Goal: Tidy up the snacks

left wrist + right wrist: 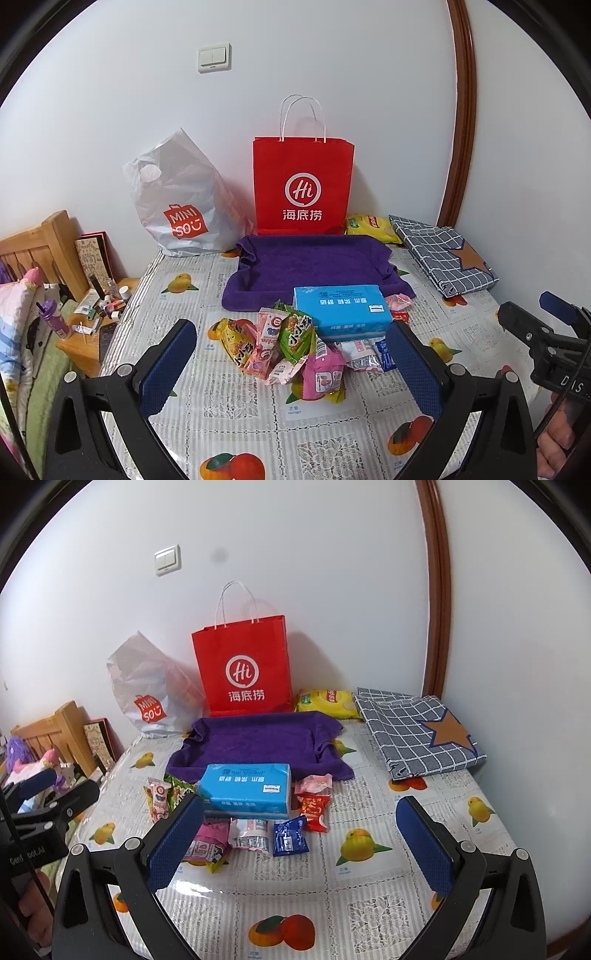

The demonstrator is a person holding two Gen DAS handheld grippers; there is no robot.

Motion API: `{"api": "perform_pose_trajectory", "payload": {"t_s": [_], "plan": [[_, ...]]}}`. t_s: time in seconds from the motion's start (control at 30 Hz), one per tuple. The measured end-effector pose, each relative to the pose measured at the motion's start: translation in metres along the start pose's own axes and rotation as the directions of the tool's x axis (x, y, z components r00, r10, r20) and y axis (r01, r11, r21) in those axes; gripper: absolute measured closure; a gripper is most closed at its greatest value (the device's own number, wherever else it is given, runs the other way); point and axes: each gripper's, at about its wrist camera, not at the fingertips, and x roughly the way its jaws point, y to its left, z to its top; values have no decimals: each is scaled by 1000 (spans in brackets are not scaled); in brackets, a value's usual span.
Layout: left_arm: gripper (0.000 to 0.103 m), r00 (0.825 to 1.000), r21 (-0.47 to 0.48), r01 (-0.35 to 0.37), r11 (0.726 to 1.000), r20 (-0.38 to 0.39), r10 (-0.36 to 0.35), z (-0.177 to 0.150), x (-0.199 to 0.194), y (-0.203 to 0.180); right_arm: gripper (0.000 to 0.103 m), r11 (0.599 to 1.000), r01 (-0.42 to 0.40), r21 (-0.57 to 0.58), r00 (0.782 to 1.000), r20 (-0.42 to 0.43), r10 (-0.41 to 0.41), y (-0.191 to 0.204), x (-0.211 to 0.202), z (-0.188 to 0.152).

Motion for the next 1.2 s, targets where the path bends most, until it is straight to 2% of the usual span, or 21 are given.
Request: {"api": "perform_pose_trajectory", "payload": {"t_s": [0.2, 0.4, 0.47, 0.6, 0.7, 0.87, 0.93, 1.03, 1.2], "plan": [[0, 1000, -5, -13, 1000, -8, 13, -1, 11, 6, 0, 1000, -6, -1, 1000, -26, 6, -3, 10, -1], [0, 998, -9, -45, 999, -47, 44, -11, 40, 19, 0, 999, 31, 9, 997, -68, -31, -10, 36, -15], [0, 997, -9, -52, 999, -58, 51, -16, 52, 23, 0, 999, 40, 24, 996, -78, -38, -15, 47, -21], [0, 994, -13, -63, 998, -92, 62, -26, 76, 32, 0, 1000, 1, -19, 996, -90, -3, -19, 74, -31], [3, 990, -7, -39, 999, -132, 38, -32, 99, 40, 0, 999, 39, -34, 993, -108, -42, -18, 98, -39], [4, 979, 4, -42, 999, -200, 42, -38, 129, 49, 2, 998, 50, -45, 984, -169, -57, -20, 143, -49], [4, 976, -2, -46, 999, -213, 44, -39, 137, 53, 7, 998, 58, -11, 976, -208, -59, -25, 162, -49], [4, 979, -20, -51, 998, -197, 46, -39, 141, 62, 30, 999, 27, 45, 964, -266, -14, -33, 189, -48], [4, 984, -46, -14, 999, -179, 6, -32, 144, 73, 33, 998, 0, 68, 955, -296, 20, -30, 222, -43]]}}
